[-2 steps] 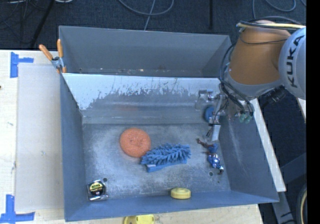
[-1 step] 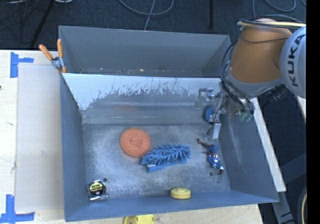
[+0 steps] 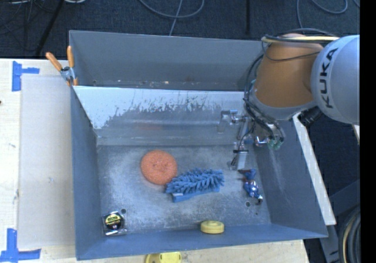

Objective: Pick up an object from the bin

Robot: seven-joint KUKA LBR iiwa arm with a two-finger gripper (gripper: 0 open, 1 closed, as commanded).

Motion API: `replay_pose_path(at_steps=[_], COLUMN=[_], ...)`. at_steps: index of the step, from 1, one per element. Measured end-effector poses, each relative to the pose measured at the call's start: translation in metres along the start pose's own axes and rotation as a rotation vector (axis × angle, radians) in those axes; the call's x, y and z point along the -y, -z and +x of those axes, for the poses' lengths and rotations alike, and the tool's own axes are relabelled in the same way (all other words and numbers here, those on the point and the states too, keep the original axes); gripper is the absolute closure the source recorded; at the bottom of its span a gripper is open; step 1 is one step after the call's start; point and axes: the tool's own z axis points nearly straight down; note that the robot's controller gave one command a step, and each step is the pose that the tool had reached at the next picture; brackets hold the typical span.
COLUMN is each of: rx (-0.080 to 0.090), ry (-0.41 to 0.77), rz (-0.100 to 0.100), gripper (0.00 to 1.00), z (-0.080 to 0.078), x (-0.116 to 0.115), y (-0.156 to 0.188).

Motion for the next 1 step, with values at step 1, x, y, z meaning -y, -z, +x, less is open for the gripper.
replay_pose_path(at_steps=[1], rx=[-0.014], ry=[0.01], rz=[-0.004], gripper=[0.0], z=[0.0302], x=[-0.0635], y=[-0.0181])
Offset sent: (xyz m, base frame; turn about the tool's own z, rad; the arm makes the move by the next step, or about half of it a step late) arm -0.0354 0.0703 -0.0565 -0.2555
